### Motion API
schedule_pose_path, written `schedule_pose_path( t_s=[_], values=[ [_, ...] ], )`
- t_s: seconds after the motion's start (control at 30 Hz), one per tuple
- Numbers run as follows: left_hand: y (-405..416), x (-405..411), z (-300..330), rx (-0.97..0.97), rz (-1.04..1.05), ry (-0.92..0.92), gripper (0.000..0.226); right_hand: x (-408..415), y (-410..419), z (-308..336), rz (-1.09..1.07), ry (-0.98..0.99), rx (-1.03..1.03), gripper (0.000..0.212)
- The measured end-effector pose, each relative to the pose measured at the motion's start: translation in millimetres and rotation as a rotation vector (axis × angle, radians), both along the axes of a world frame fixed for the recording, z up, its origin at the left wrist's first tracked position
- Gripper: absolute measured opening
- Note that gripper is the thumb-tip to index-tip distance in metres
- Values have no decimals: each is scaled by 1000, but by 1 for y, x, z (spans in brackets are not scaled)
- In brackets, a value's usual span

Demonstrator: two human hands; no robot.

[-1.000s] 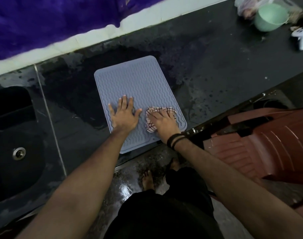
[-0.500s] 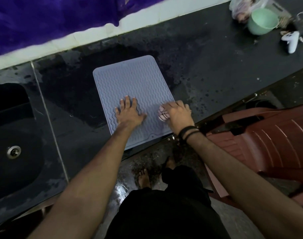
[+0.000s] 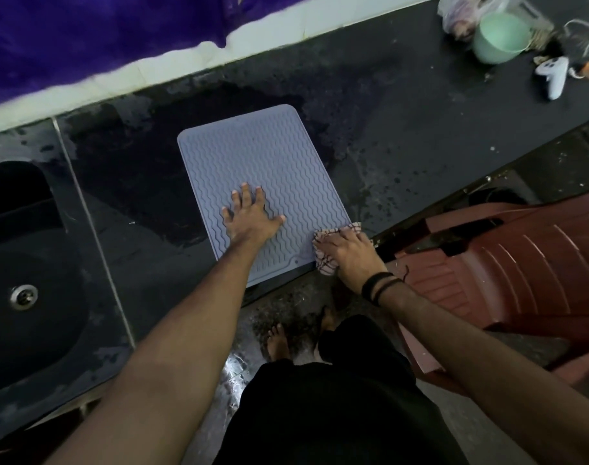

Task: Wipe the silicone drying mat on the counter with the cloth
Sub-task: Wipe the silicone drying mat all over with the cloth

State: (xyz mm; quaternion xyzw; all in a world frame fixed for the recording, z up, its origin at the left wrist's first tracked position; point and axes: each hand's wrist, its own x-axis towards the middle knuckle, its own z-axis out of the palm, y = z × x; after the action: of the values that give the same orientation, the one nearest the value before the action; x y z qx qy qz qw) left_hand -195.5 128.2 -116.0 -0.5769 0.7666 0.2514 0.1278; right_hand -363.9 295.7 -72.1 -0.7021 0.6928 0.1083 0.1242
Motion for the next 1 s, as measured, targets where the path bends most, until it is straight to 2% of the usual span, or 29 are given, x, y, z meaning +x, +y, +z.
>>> schedule_pose_path(
  t_s=[0.17, 0.3, 0.5, 0.63, 0.7, 0.83, 0.9, 1.0],
  values=[
    [-3, -6, 2, 38, 45, -19, 99, -23, -52, 18, -161, -16, -179, 63],
    [1, -7, 0, 40, 63, -27, 108, -6, -77, 2, -99, -33, -47, 64],
    [-1, -8, 1, 61, 76, -48, 108, -26, -22, -13, -80, -121, -34, 56],
    [-2, -9, 7, 91, 86, -41, 108, -50, 4, -1, 23, -127, 35, 63],
    [0, -10, 11, 102, 84, -41, 108, -61, -6, 7, 17, -122, 23, 62],
    [2, -14, 17, 105, 104, -22, 105, -69, -61, 18, -113, -192, -173, 58],
    [3, -14, 20, 111, 109, -21, 105, -62, -90, 17, -82, -222, -154, 62],
    [2, -13, 19, 115, 117, -22, 104, -49, -104, 0, 4, -189, -20, 65]
  ],
)
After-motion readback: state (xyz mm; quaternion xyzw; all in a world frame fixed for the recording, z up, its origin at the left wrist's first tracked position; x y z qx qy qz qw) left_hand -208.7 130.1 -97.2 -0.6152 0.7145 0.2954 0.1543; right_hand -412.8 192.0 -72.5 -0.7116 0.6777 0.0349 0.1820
